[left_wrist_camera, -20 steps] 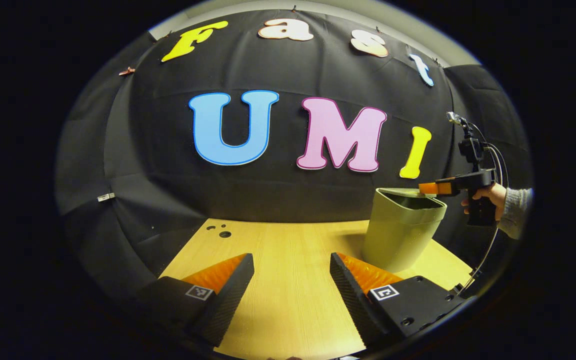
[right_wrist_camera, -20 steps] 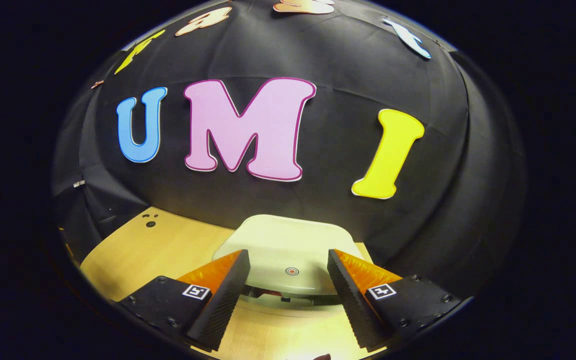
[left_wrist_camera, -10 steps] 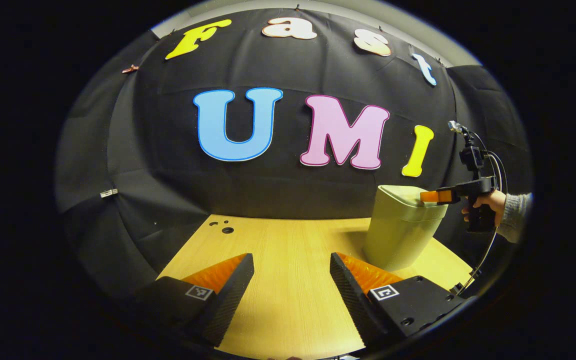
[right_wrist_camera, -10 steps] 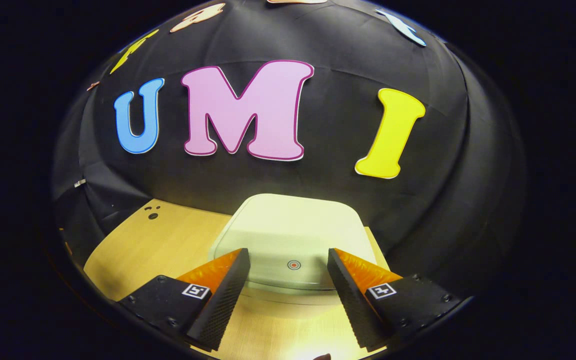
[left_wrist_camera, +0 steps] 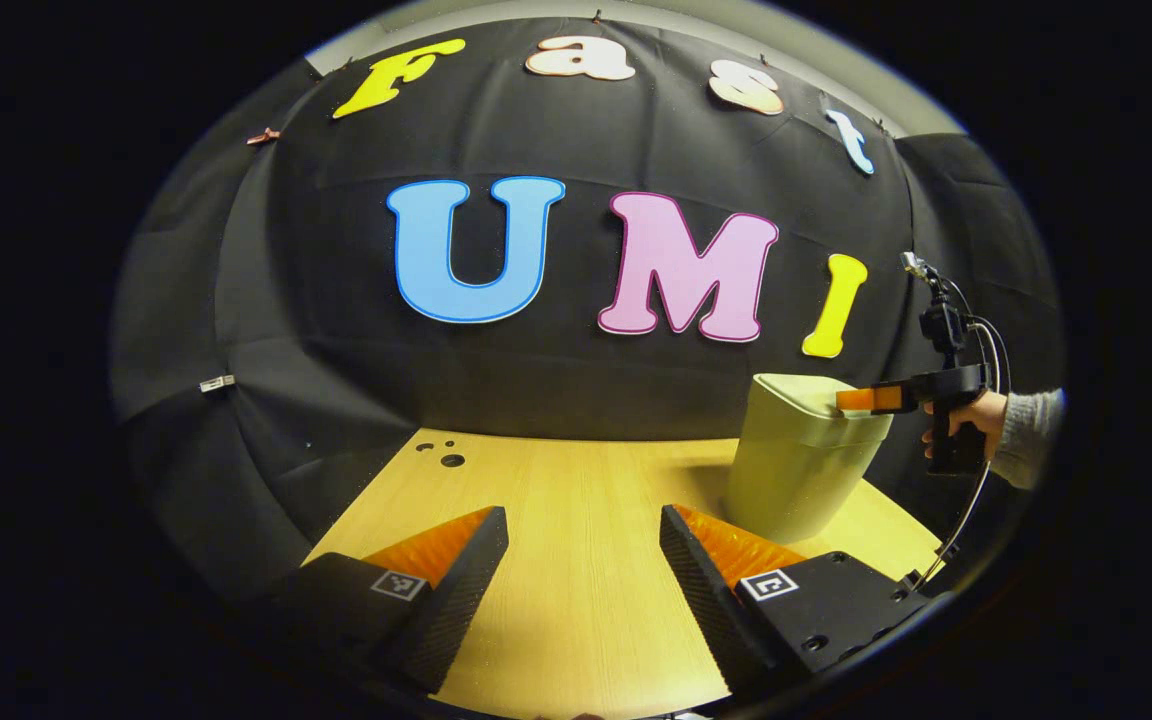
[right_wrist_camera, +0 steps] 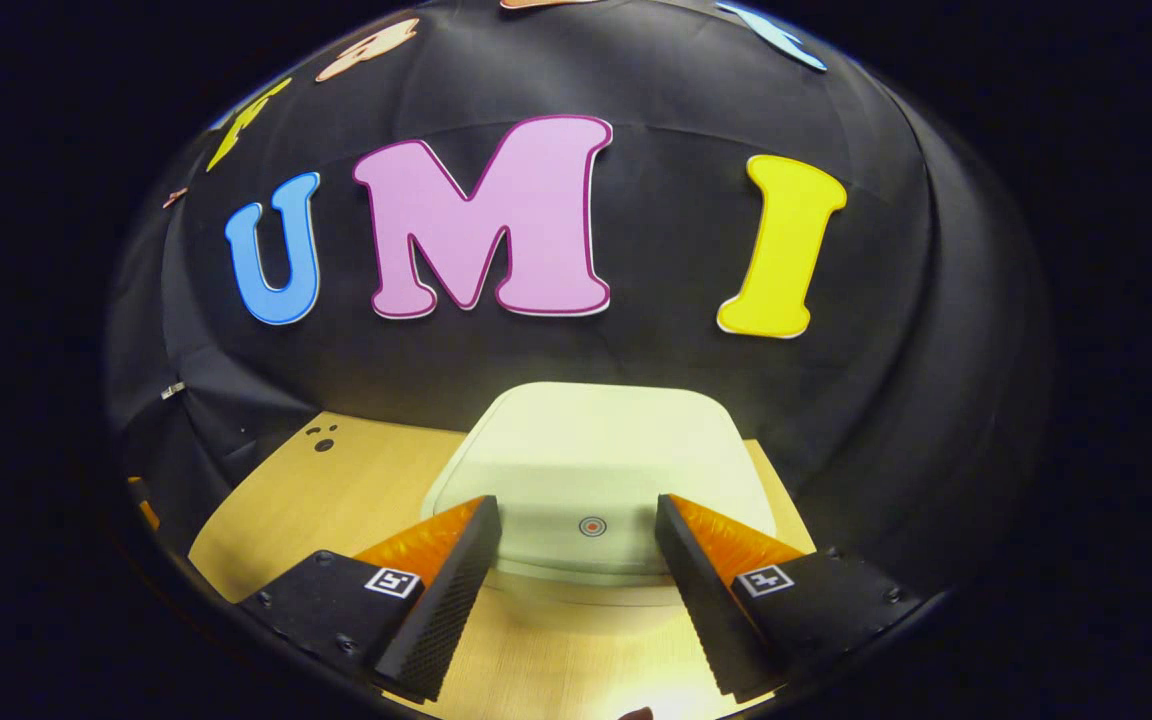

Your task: Press the lid of the desktop garbage bin to open it, pick up the crumpled paper on the desktop and throw it into the bin, then pick up the pop can on the desktop and drop it into the bin, and finally close the garbage bin lid.

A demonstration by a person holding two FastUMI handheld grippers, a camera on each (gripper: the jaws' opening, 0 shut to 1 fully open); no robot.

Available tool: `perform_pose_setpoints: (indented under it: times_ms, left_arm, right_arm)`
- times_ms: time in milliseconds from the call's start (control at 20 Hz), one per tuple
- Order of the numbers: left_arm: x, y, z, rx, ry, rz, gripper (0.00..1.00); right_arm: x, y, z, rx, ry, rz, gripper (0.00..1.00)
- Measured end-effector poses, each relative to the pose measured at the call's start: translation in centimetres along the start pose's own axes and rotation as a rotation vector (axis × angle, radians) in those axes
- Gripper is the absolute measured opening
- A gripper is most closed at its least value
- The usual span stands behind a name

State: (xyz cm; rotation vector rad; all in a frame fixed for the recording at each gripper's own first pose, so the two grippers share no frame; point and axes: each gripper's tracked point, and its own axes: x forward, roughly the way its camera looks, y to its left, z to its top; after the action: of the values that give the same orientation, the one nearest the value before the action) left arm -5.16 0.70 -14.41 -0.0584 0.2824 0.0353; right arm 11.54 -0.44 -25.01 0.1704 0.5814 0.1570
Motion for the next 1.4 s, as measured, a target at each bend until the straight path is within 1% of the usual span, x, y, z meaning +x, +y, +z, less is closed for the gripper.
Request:
perform_pose_setpoints:
  times_ms: [100,200,350,450,600,700,1000,1250,1400]
  left_arm:
    - [-0.1,0.0,0.0,0.007,0.000,-0.001,0.98]
    - [-0.1,0.0,-0.2,0.002,0.005,-0.006,0.98]
    - [-0.3,0.1,-0.3,0.009,0.010,-0.011,0.98]
    - [-0.2,0.1,-0.3,0.002,0.012,-0.011,0.98]
    - [-0.2,0.4,0.0,-0.009,0.004,0.010,0.98]
    - [-0.2,-0.1,0.0,-0.012,0.009,0.009,0.98]
    - [0.0,-1.3,0.5,0.011,0.008,0.009,0.98]
    - [0.5,-3.5,1.5,0.026,0.005,-0.018,0.98]
    - [1.1,-4.8,2.0,0.031,0.004,-0.031,0.98]
  right_arm:
    - [-0.7,0.1,1.1,-0.020,-0.054,-0.017,0.98]
    - [-1.5,0.6,2.4,-0.020,-0.107,-0.015,0.98]
    - [-2.9,0.9,2.8,-0.021,-0.137,-0.014,0.98]
    - [-4.2,1.4,3.6,-0.031,-0.177,-0.011,0.99]
    - [-6.9,3.0,4.1,-0.035,-0.226,0.029,0.98]
    - [-8.6,3.8,4.2,-0.040,-0.250,0.051,0.98]
    - [-12.1,5.6,2.1,-0.016,-0.270,0.121,0.98]
    - [-14.2,6.0,-0.4,0.028,-0.248,0.136,0.98]
    - [-15.1,6.0,-2.2,0.007,-0.225,0.136,0.98]
